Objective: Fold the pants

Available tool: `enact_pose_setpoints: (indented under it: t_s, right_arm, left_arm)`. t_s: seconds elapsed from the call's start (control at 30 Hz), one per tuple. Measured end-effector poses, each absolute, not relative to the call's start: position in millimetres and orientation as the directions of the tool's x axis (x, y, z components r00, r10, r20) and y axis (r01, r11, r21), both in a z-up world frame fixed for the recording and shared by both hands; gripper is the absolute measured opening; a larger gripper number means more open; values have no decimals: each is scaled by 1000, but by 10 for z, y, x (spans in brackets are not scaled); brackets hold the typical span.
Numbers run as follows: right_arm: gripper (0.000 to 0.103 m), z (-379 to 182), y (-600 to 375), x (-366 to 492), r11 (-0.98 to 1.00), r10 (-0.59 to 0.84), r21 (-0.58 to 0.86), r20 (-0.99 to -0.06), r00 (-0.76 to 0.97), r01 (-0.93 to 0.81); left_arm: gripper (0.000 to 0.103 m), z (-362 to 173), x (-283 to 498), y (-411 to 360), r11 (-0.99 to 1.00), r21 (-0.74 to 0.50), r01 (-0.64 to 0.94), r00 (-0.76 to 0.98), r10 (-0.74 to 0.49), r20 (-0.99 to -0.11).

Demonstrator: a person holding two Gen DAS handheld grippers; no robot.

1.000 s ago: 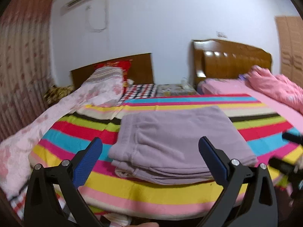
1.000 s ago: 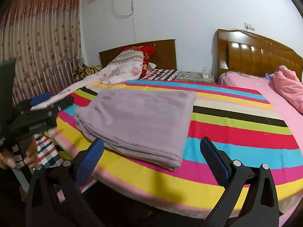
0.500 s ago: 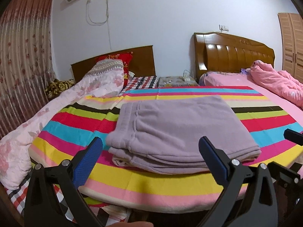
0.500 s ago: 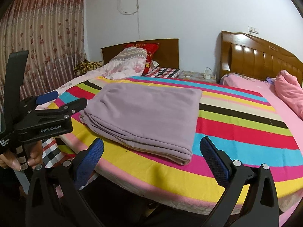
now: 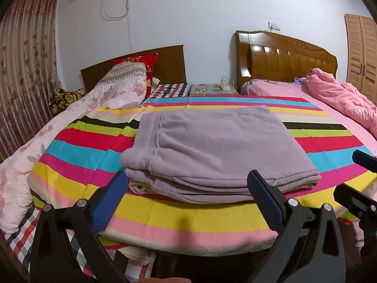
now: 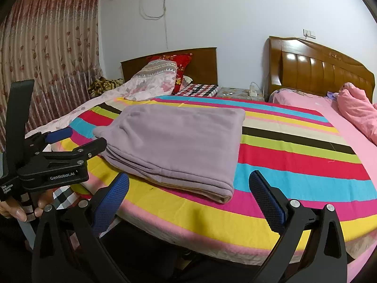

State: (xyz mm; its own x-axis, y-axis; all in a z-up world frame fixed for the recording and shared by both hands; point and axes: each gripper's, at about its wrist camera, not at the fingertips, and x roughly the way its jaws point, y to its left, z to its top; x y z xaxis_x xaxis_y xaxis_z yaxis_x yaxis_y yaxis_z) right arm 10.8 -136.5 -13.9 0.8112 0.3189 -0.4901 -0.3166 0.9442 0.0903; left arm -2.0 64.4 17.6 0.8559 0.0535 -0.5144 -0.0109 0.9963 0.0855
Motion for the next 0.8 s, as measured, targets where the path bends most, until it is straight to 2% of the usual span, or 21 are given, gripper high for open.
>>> enact_pose_setpoints:
  t_s: [0.8]
  right_arm:
    - [99, -199, -1359, 139, 941, 325, 94, -506, 799, -324]
  left_arm:
    - [101, 135, -10, 709, 997, 71, -9, 842, 46, -538]
